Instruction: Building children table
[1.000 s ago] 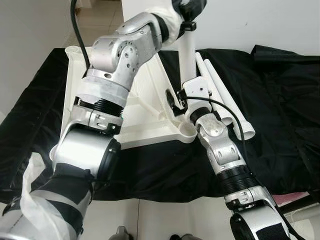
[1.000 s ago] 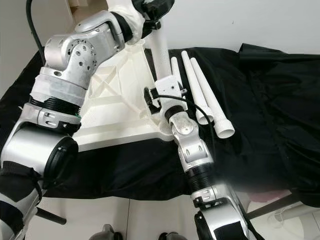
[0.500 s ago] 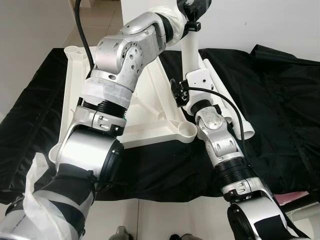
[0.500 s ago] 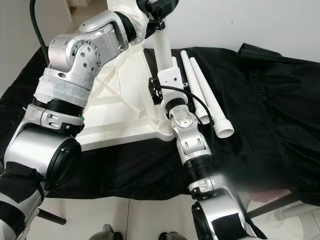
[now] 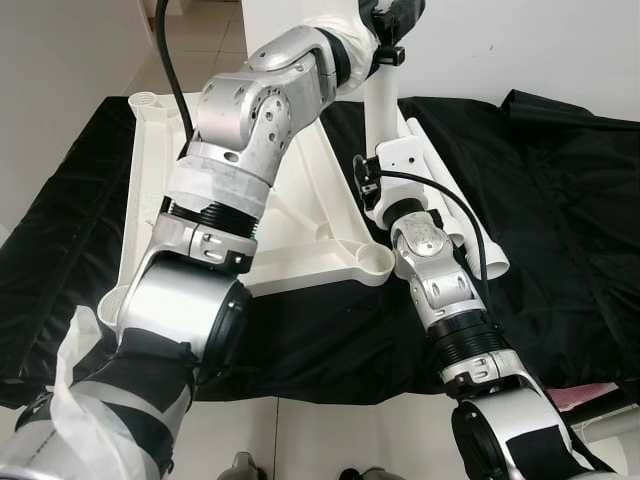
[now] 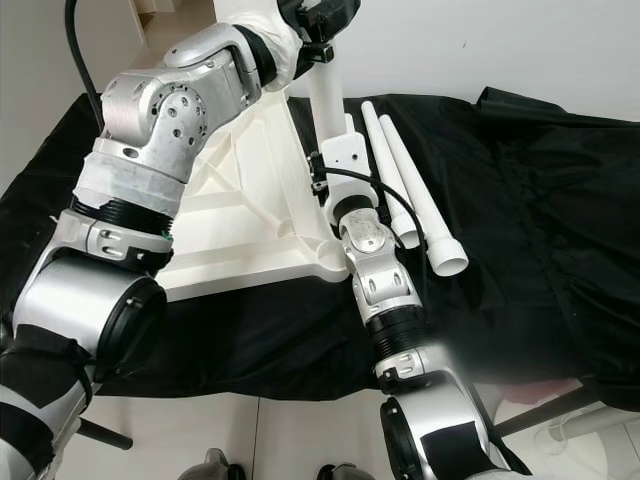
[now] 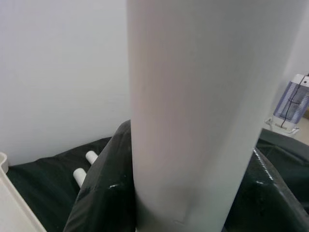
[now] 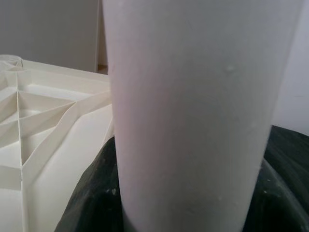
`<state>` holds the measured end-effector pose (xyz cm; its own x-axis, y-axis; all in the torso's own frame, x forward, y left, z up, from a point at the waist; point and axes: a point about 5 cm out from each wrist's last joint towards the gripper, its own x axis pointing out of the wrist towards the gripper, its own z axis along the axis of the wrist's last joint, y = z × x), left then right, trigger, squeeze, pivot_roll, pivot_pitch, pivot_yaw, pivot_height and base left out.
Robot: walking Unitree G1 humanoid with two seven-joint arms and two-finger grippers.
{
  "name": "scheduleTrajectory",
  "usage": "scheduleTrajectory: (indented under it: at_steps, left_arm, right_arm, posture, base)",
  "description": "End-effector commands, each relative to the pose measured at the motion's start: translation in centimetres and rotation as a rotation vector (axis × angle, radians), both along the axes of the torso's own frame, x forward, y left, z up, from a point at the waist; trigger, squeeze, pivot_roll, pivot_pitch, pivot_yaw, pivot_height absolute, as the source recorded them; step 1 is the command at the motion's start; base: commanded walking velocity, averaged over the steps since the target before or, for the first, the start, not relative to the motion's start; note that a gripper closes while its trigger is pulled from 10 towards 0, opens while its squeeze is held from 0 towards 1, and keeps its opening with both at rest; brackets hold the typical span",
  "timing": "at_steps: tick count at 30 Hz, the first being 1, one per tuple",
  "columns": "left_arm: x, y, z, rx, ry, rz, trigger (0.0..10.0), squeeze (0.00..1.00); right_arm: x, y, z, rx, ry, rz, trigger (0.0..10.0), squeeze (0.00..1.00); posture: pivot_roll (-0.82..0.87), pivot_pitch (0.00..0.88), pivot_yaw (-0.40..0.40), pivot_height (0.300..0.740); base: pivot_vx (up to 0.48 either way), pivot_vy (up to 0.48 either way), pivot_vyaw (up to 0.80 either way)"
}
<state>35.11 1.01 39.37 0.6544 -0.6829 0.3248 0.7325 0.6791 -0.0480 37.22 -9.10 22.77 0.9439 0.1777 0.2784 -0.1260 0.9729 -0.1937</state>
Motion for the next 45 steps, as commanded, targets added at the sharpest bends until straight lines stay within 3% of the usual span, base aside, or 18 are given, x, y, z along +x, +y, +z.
scheduleTrajectory:
  at_steps: [1, 4, 10, 11, 17, 22, 26, 30, 33, 35, 36, 45]
  left_arm:
    - [-1.3, -0.6, 1.0, -0.028, -0.08, -0.1, 10.0, 1.0]
    - [-2.1, -0.7, 1.0, -0.051, -0.105, -0.172, 10.0, 1.0]
    - [-2.3, -0.5, 1.0, -0.036, -0.13, -0.187, 10.0, 1.0]
    - [-2.6, 0.0, 1.1, -0.06, -0.137, -0.221, 10.0, 0.0]
    - [-2.7, 0.7, 1.3, -0.07, -0.184, -0.191, 10.0, 0.0]
    - [-1.2, 3.8, -0.1, -0.159, -0.079, -0.103, 10.0, 0.0]
    - [-0.5, 4.8, -1.2, -0.178, -0.02, -0.059, 10.0, 0.0]
    - [-0.2, 5.8, -4.1, -0.113, 0.005, 0.011, 10.0, 0.0]
    - [-0.1, 6.7, -6.2, -0.059, 0.02, 0.059, 10.0, 0.0]
    - [-0.1, 6.7, -6.2, -0.059, 0.02, 0.059, 10.0, 0.0]
    - [-0.2, 7.2, -7.0, -0.034, 0.021, 0.07, 10.0, 0.0]
    - [-1.5, 9.4, -10.5, 0.068, 0.01, 0.077, 10.0, 0.0]
  right_arm:
    - [0.2, -0.2, -0.3, 0.041, 0.028, -0.023, 10.0, 0.0]
    - [0.2, -0.3, -0.4, 0.096, 0.037, -0.026, 10.0, 0.0]
    - [0.2, -0.5, -0.4, 0.161, 0.049, -0.034, 10.0, 0.0]
    - [0.2, -0.7, -0.5, 0.196, 0.057, -0.038, 10.0, 0.0]
    - [0.2, -1.1, -0.5, 0.213, 0.049, -0.058, 10.0, 0.0]
    - [-0.1, -2.3, -0.2, 0.305, 0.019, -0.094, 10.0, 0.0]
    - [-0.4, -2.7, -0.2, 0.317, 0.015, -0.095, 10.0, 0.0]
    - [-1.3, -3.5, -0.6, 0.318, -0.012, -0.11, 10.0, 0.0]
    - [-1.9, -3.9, -1.2, 0.404, 0.016, -0.106, 10.0, 0.0]
    - [-1.9, -3.9, -1.2, 0.404, 0.016, -0.106, 10.0, 0.0]
    - [-2.0, -4.1, -1.6, 0.451, 0.052, -0.109, 10.0, 0.0]
    - [-2.9, -4.5, -1.8, 0.46, 0.052, -0.084, 10.0, 0.0]
  posture:
    - [-0.04, 0.05, 0.032, 0.74]
    - [-0.04, 0.047, 0.03, 0.74]
    - [-0.03, 0.051, 0.035, 0.74]
    - [-0.03, 0.054, 0.039, 0.74]
    - [-0.03, 0.058, 0.04, 0.74]
    - [-0.04, 0.066, 0.049, 0.74]
    - [-0.04, 0.072, 0.051, 0.74]
    - [-0.05, 0.08, 0.053, 0.74]
    - [-0.06, 0.088, 0.054, 0.74]
    - [-0.06, 0.088, 0.054, 0.74]
    - [-0.06, 0.099, 0.053, 0.74]
    - [-0.07, 0.132, 0.04, 0.74]
  base:
    - [0.0, 0.0, 0.0]
    - [0.0, 0.0, 0.0]
    - [0.0, 0.0, 0.0]
    - [0.0, 0.0, 0.0]
    - [0.0, 0.0, 0.0]
    - [0.0, 0.0, 0.0]
    - [0.0, 0.0, 0.0]
    - [0.0, 0.0, 0.0]
    - [0.0, 0.0, 0.0]
    - [0.0, 0.0, 0.0]
    - [0.0, 0.0, 0.0]
    - [0.0, 0.0, 0.0]
